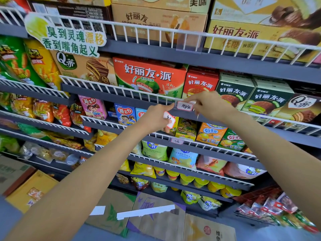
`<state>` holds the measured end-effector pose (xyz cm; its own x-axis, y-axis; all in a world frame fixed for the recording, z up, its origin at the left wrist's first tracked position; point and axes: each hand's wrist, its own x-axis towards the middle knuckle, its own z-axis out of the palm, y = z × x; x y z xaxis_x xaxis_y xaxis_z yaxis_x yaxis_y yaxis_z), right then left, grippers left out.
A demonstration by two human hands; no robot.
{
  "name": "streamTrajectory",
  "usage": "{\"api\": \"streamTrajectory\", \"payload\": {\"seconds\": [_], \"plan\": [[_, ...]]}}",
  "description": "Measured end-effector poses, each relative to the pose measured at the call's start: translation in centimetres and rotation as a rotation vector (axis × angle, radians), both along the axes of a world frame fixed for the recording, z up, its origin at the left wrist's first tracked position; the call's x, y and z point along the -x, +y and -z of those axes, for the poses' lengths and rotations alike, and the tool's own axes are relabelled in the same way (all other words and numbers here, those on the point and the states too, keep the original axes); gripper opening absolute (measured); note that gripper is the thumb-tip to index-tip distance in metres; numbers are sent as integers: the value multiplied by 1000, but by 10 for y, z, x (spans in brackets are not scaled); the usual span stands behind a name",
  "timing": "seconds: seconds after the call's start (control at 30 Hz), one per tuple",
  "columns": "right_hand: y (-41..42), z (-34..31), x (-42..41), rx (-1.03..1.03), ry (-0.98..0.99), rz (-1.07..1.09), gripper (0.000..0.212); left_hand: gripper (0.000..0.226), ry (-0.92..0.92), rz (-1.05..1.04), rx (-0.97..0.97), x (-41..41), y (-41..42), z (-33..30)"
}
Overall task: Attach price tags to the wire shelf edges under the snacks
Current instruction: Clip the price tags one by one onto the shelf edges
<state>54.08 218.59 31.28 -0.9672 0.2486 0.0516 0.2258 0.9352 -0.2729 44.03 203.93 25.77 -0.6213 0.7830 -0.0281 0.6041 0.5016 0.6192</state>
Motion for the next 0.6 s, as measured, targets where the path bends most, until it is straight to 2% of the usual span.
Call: {"api": "streamTrajectory", "payload": {"seconds": [0.07, 0.13, 0.33, 0.43, 0.6], "plan": [[5, -5, 0, -37, 88, 41, 31, 59, -20, -2, 1, 0, 0, 0], [8, -8, 4, -117, 134, 64, 26, 60, -45, -5, -4, 0, -1, -1], [-10, -10, 22, -390, -59, 79, 20, 61, -38, 21, -8, 4, -4, 1], [-11, -6, 29, -467, -86, 70, 10, 61, -25, 41, 10, 5, -5, 0], [-14, -5, 33, -533, -102, 43, 11, 59, -21, 42, 14, 6, -4, -1]]}}
